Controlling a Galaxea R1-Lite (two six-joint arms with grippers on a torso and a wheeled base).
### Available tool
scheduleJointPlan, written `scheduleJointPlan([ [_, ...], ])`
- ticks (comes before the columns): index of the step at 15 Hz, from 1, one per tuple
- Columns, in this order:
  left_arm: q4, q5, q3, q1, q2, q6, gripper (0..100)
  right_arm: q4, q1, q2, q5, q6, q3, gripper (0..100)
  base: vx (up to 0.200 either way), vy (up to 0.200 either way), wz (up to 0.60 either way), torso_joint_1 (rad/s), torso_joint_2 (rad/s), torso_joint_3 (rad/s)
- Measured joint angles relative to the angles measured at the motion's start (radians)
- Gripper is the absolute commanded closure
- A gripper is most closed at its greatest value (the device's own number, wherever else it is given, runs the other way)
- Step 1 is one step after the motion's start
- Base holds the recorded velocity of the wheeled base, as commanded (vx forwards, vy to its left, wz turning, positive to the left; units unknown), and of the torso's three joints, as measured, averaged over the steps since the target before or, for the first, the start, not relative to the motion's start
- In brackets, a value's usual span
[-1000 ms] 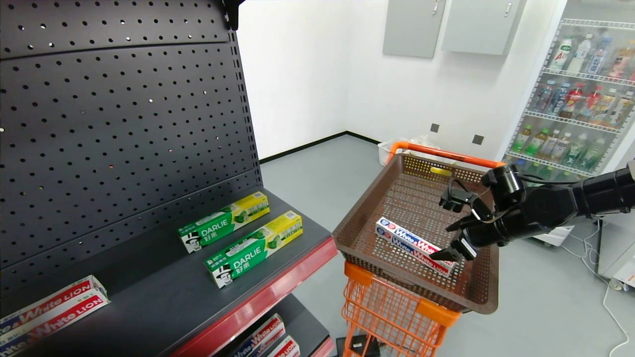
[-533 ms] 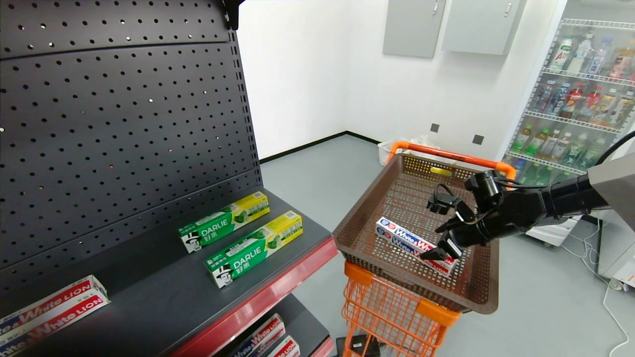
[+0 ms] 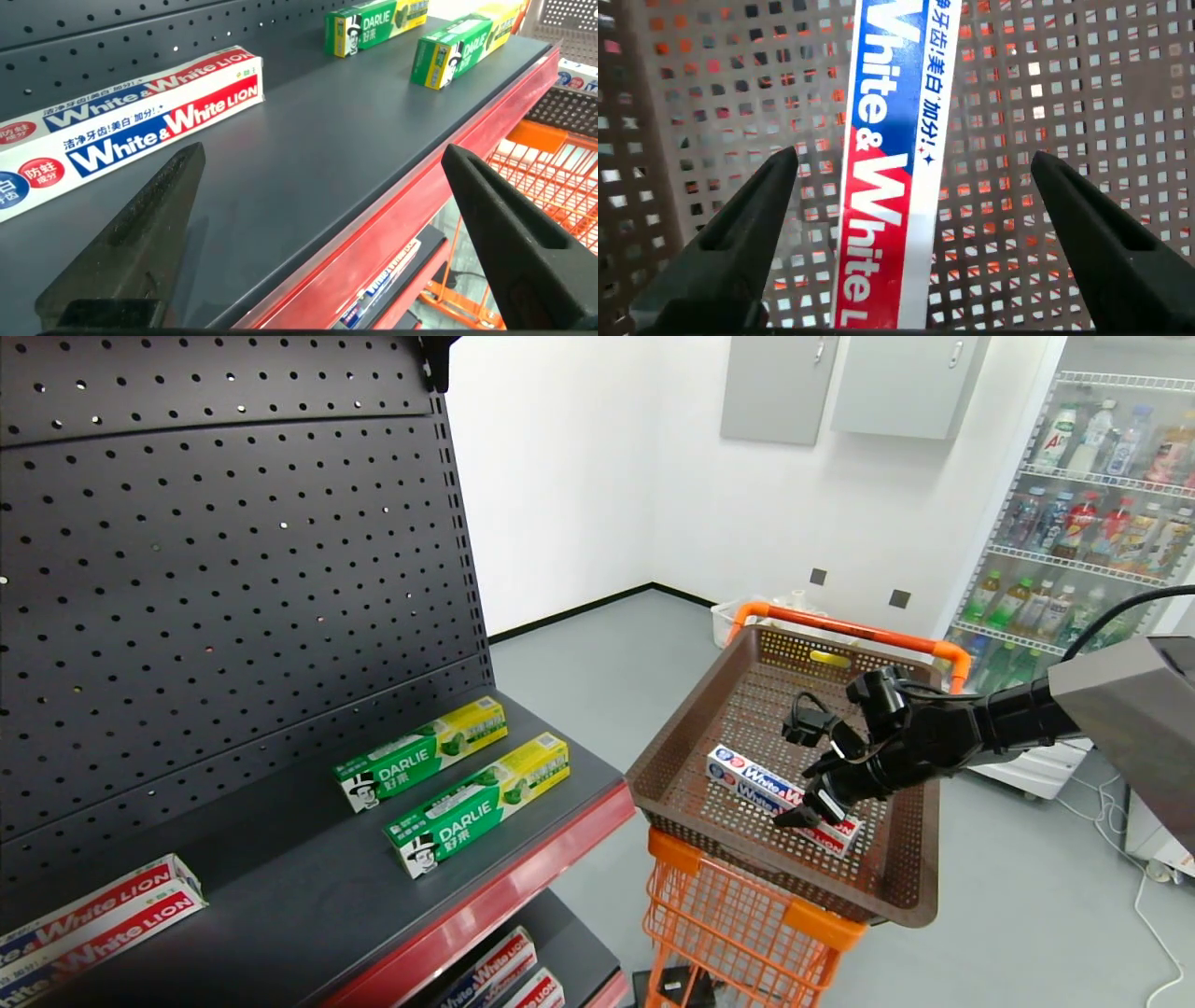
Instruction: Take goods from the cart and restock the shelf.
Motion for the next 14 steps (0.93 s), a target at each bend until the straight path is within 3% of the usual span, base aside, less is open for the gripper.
scheduleJointPlan([
  [10, 0.000, 0.000, 0.000, 0.000, 0.000, 0.000, 0, 0.001, 0.005, 0.041, -0.002, 0.000, -0.034, 0, 0.000, 0.000, 0.00, 0.000, 0.00, 0.000],
  [11, 0.000, 0.000, 0.000, 0.000, 0.000, 0.000, 0, 0.001, 0.005, 0.043, 0.000, -0.001, -0.036, 100, 0.000, 0.000, 0.00, 0.000, 0.00, 0.000],
  [14, 0.000, 0.000, 0.000, 0.000, 0.000, 0.000, 0, 0.003, 0.007, 0.045, -0.007, 0.000, -0.039, 100, 0.000, 0.000, 0.00, 0.000, 0.00, 0.000],
])
